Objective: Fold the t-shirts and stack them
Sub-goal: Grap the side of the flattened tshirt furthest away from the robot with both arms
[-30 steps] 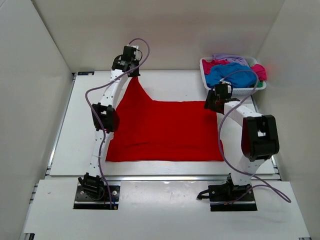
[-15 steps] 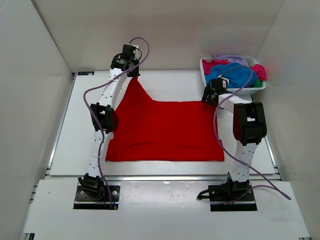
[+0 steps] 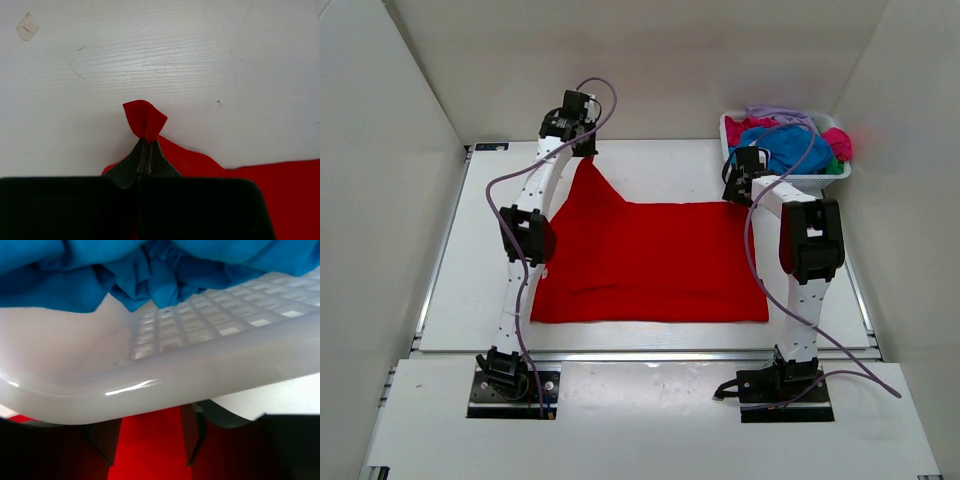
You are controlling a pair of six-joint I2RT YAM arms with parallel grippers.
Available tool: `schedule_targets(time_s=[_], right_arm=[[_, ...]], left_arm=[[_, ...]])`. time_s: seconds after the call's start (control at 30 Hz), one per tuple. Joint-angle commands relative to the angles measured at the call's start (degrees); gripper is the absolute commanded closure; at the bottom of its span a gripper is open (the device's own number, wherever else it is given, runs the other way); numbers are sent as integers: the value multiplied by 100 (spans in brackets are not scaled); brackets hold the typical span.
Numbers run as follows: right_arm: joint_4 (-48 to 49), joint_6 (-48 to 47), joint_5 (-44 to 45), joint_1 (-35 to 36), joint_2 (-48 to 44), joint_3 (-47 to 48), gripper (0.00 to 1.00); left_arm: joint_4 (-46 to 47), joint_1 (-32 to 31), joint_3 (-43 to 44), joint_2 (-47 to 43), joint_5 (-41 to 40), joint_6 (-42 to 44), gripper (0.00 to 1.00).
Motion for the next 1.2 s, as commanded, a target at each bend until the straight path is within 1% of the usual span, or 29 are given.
schedule_targets(time_s=[0.0, 0.1, 0.13, 0.2, 0.33, 0.4, 0.43, 0.6, 0.67, 0.7, 0.77, 0.83, 1.0, 1.1, 1.17], right_arm=[[63, 199, 305, -57, 37, 90, 54], [-113, 208, 296, -83, 98, 194, 53], [-183, 217, 305, -57, 116, 230, 56], [-342, 243, 383, -83, 151, 300, 56], [-394, 226, 446, -153, 133, 213, 45], [-465, 235, 446, -163, 160, 282, 41], [-474, 261, 497, -206, 151, 309, 41], [-710, 261, 481, -180, 282, 432, 44], [-746, 278, 419, -197, 274, 432, 47], [-773, 261, 445, -171, 248, 423, 50], [-685, 287, 419, -197, 213, 336, 54], [-694, 331, 427, -189, 134, 204, 54], [-694, 428, 515, -119, 10, 37, 50], [-712, 507, 603, -66, 1, -33, 53], [-413, 446, 603, -39, -130, -192, 53]], left_arm=[[-61, 107, -31, -630, 58, -8, 100], [-61, 99, -110, -691, 93, 18, 100], [-69, 142, -102, -717, 50, 1, 100], [-78, 82, -128, -744, 41, -8, 100], [-105, 108, -119, -797, 32, -16, 100], [-96, 81, -128, -814, 23, -16, 100], [-96, 99, -136, -823, -3, -8, 100], [-96, 99, -163, -884, -3, -25, 100], [-105, 117, -189, -963, -47, -25, 100], [-113, 117, -198, -938, -82, -25, 100], [-113, 125, -190, -981, -82, -17, 100], [-157, 143, -198, -1025, -117, -69, 100], [-236, 204, -181, -1122, -64, -122, 100], [-272, 178, -224, -1183, -12, -104, 100], [-245, 161, -251, -1227, -29, -122, 100]])
